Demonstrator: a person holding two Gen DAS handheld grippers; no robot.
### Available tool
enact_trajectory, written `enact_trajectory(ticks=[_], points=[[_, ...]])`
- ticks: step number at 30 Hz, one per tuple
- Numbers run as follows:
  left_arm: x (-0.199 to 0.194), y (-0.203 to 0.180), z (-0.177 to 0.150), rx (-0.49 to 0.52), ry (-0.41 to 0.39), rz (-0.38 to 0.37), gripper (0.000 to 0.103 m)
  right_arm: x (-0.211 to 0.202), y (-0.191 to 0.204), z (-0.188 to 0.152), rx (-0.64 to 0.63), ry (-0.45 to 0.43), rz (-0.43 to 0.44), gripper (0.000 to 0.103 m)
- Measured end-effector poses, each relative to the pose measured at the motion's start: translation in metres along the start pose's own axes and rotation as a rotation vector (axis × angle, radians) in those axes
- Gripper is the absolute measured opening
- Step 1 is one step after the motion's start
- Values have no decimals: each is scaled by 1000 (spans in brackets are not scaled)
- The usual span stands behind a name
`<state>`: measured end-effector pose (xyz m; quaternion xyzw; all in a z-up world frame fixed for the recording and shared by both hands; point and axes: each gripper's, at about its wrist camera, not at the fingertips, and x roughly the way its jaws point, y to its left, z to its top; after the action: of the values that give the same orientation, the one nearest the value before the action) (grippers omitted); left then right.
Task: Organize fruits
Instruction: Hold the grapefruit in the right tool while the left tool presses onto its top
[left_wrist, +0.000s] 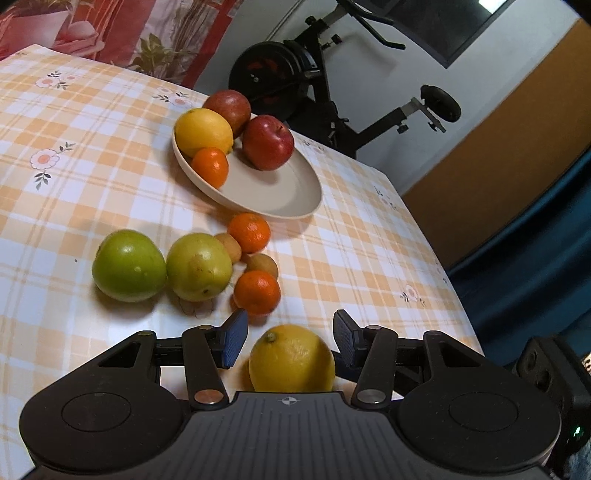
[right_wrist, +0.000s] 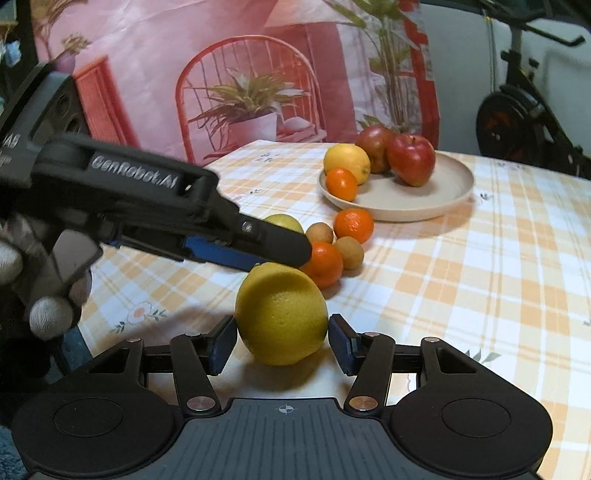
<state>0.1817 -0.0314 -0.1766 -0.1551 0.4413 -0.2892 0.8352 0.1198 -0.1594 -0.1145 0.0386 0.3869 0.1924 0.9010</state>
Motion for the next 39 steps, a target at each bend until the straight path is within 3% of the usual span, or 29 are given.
enact_trajectory(ticks=[14,25,29,39], points=[[4,1,-11,0,30,-27,52,-1,-7,-1,62,1,20,51],[6,2,-10,4,20,-30,51,-1,-6,-1,60,4,16,51],[7,0,-10,14,19,-28,51,-2,-3,0,30,5,-15,55],[10,-7,-9,52,17,-39,48,2,-6,-1,28,16,-16,52]])
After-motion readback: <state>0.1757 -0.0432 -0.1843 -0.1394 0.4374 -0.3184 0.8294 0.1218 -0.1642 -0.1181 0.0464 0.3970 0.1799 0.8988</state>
